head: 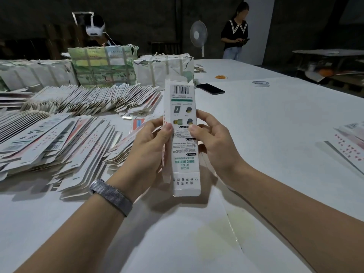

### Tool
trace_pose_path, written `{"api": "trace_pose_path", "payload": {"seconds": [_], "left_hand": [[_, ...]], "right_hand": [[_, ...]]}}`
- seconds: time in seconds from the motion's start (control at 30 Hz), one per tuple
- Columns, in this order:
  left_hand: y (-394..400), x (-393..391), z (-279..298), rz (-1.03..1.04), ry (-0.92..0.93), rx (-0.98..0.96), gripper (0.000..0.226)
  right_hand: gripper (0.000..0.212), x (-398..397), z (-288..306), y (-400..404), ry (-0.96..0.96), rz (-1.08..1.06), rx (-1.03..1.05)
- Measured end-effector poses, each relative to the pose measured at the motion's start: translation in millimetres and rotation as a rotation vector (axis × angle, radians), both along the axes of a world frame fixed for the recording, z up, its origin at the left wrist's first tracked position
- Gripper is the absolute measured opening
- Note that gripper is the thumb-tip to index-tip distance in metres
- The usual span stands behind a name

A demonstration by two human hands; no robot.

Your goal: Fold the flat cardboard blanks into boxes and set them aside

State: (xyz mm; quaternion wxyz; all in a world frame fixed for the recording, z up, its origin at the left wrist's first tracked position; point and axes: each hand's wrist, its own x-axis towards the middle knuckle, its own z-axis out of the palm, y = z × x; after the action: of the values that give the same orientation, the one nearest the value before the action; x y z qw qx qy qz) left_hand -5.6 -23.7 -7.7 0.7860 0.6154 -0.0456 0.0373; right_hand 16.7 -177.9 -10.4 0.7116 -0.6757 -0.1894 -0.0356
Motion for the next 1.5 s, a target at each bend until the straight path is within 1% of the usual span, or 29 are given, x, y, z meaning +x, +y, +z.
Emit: {"api": "trace_pose_path", "payload": {"seconds": [0.1,0.17,0.27,0.37,0.47,0.6,0.73,0.87,0.93,1.0,1.07,1.17,1.27,1.37,1.5], "left_hand": [[-5.3,-2.2,-1.6,-0.05,-0.002,-0.005,0.025],[-7.7,-4.0,-3.0,-0.095,0.021,0.024,0.022],[-6.7,-4.7,-4.1,-0.134,0.063,0.082,0.02],[-4.9,-3.5,-3.6,-0.117,0.015,0.129,0.02],[-1.8,-2.9,0.4,-0.084,-0.023,0.066,0.025],[4.7,-1.7,2.8,-0.005,-0.057,0.037,0.021],[2.3,-1.1,1.7,-0.007,-0.067,0.06,0.023],[2.2,-0.4,-0.1,-0.008,-0.087,0.048,0.031],[1.4,-0.8,-1.3,-0.008,-0.098,0.071,0.025],[-0.1,-1.1,-2.5,-0.013,-0.087,0.088,0.019],[-1.4,-1.2,-3.3,-0.023,-0.075,0.085,0.017],[-1.8,-1.6,-3.5,-0.055,-0.092,0.087,0.017],[-2.7,-2.2,-4.3,-0.085,-0.111,0.132,0.018],[-3.1,-2.4,-5.0,-0.092,-0.115,0.162,0.018],[-2.9,-4.5,-4.5,-0.122,-0.111,0.185,0.018]], "right_hand": [[0.025,3.4,1.0,-2.0,0.024,0.001,0.091],[0.023,4.8,1.6,-4.5,0.045,0.002,0.146],[0.029,4.7,1.9,-5.1,0.068,0.02,0.175],[0.04,4.7,4.7,-5.0,0.098,0.055,0.196],[0.051,1.4,6.5,-5.6,0.084,0.125,0.166],[0.054,-6.3,3.7,1.7,0.063,0.199,0.063],[0.055,-5.9,3.7,-0.4,0.091,0.197,0.026],[0.058,-5.2,0.9,-1.2,0.108,0.187,0.026],[0.063,-4.9,0.0,-0.5,0.123,0.184,0.045],[0.057,-4.9,-0.7,-0.5,0.133,0.174,0.078],[0.042,-4.4,-1.8,-0.5,0.129,0.155,0.093],[0.026,-2.5,-2.3,1.3,0.122,0.121,0.131],[0.024,0.0,-1.9,2.3,0.121,0.059,0.167],[0.015,4.7,-3.7,0.0,0.074,-0.024,0.105],[0.011,8.0,-5.8,-3.4,0.058,-0.051,0.128]]}}
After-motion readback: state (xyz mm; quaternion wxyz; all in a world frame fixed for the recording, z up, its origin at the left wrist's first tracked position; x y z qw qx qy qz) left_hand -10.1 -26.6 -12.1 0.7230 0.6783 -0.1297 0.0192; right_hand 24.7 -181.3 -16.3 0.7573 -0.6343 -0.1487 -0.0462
